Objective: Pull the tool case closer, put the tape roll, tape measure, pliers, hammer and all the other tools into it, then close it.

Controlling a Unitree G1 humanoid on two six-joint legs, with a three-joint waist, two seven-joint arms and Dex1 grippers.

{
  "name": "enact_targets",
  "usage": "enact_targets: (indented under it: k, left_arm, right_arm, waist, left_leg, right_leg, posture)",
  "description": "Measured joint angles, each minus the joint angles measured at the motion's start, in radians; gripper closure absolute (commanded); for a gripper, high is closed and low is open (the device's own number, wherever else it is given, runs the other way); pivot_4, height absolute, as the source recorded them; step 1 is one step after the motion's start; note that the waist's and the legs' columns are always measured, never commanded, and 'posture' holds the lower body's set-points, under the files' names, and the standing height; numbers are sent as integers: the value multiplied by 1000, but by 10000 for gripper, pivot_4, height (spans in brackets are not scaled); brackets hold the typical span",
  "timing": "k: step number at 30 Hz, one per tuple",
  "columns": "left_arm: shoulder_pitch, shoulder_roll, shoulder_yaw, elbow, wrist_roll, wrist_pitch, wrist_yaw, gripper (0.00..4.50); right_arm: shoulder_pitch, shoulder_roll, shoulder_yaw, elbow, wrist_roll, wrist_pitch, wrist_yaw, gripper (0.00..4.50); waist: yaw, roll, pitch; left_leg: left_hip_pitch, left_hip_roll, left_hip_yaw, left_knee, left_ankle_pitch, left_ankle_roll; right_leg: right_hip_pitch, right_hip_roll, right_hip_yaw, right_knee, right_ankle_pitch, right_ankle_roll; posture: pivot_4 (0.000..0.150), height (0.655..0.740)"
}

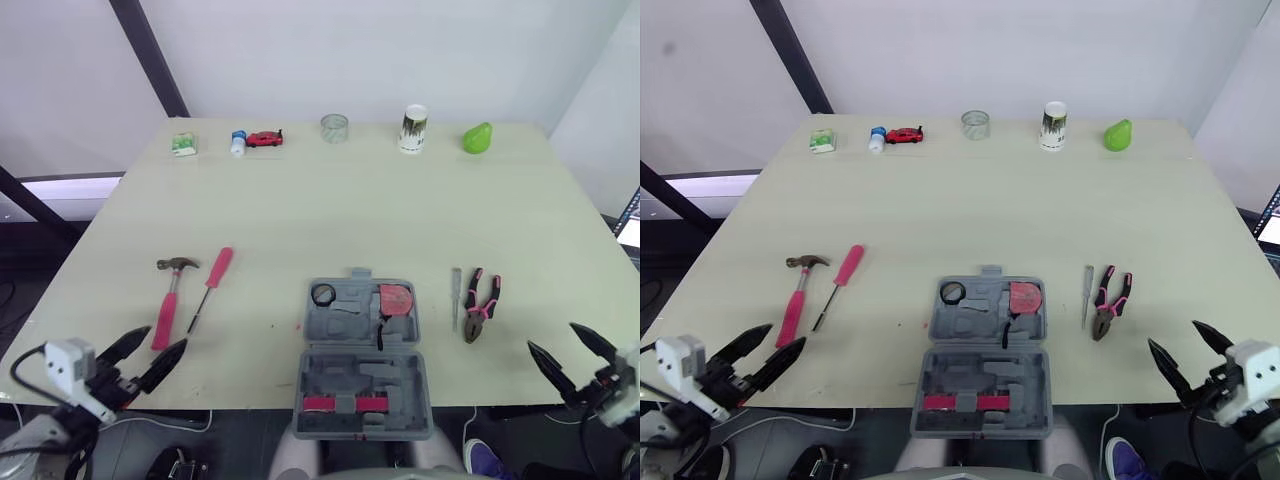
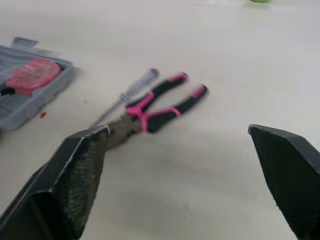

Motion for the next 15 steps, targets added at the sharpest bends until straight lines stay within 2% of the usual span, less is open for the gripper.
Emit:
enact_targets:
  k: [6,15]
  left_arm:
    - [29,13,69,181,16,-59,-12,0]
    - [22,14,72,248,24,-109,-33,0]
  right_arm:
    - [103,34,-55,91,15,-77,58,549]
    - [92,40,-68,110,16,-95,52,549]
  waist:
    - [2,-2,-1]
    - [1,-1,-1]
  left_leg:
    - [0,4,-1,0,-1,2]
    - [0,8,1,-1,-2,1]
  right_leg:
    - [0,-3,0,-2,0,0]
    - [-1,-7,1,-4,1,-1]
  posture:
    - [1500,7400]
    - [1500,7400]
